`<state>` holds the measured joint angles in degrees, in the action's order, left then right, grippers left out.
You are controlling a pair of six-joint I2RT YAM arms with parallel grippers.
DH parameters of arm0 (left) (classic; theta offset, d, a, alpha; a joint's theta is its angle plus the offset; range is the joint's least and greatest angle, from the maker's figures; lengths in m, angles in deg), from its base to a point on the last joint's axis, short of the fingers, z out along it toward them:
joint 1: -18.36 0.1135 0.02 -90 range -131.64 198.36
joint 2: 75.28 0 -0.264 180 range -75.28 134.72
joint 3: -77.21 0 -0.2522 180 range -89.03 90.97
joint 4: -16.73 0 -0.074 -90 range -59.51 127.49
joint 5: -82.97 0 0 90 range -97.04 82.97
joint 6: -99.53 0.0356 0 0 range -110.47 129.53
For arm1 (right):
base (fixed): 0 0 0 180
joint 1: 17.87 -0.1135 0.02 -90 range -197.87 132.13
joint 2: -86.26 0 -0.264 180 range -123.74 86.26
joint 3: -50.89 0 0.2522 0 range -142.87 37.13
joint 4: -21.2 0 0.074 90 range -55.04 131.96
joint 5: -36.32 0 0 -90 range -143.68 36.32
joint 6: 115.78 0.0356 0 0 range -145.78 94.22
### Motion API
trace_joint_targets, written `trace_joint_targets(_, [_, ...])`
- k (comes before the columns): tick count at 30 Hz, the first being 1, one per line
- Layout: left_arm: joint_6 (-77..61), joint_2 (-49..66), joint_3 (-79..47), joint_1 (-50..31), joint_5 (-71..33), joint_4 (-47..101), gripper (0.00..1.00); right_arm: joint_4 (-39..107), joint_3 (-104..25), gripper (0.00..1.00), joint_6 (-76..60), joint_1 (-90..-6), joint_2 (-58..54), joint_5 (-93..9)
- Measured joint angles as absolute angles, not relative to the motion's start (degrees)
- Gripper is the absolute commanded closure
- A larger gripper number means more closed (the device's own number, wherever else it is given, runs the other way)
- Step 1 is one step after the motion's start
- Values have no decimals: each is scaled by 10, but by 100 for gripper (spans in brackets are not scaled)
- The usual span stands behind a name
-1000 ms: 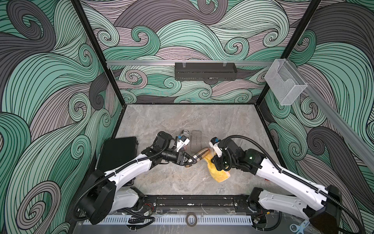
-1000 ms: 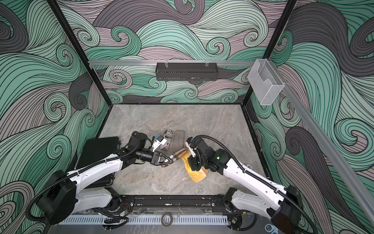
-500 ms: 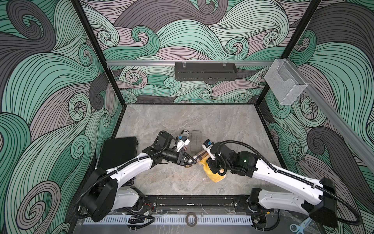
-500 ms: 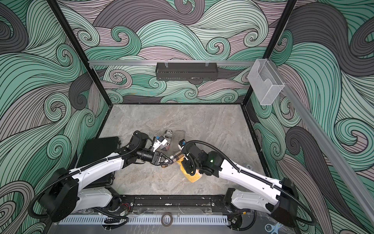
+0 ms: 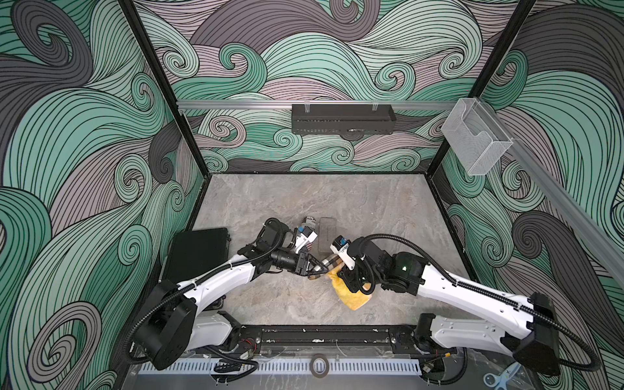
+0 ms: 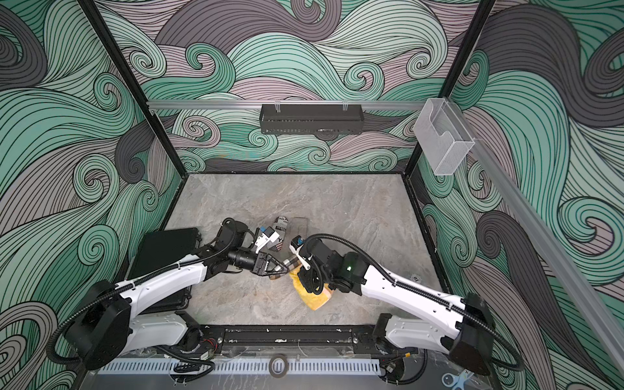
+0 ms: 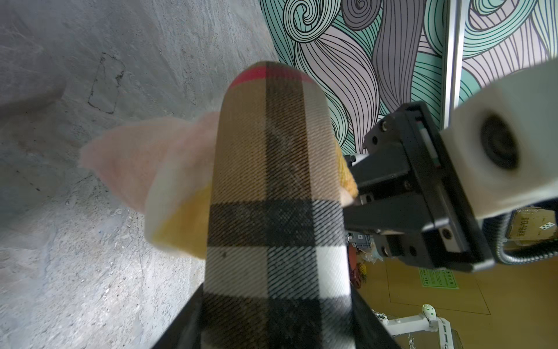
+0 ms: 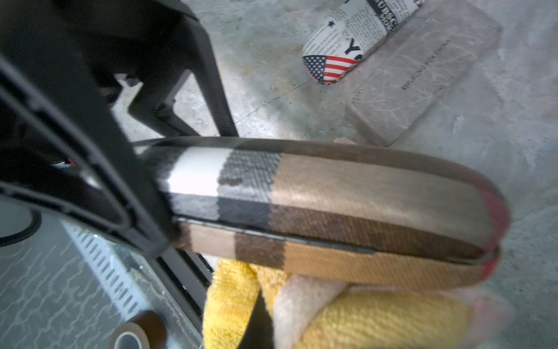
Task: Wipe the eyeglass case
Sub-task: Wipe the dirt from the eyeglass case.
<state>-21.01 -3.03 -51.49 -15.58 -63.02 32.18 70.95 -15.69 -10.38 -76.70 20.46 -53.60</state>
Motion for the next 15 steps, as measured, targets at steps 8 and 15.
trace_joint_targets(8, [-212, -31, -515, -157, -630, 318, 51, 756, -165, 100, -91, -723, 205, -648])
trace_joint_targets(15, [-212, -32, -515, -163, -630, 320, 51, 757, -165, 100, -93, -714, 214, -634])
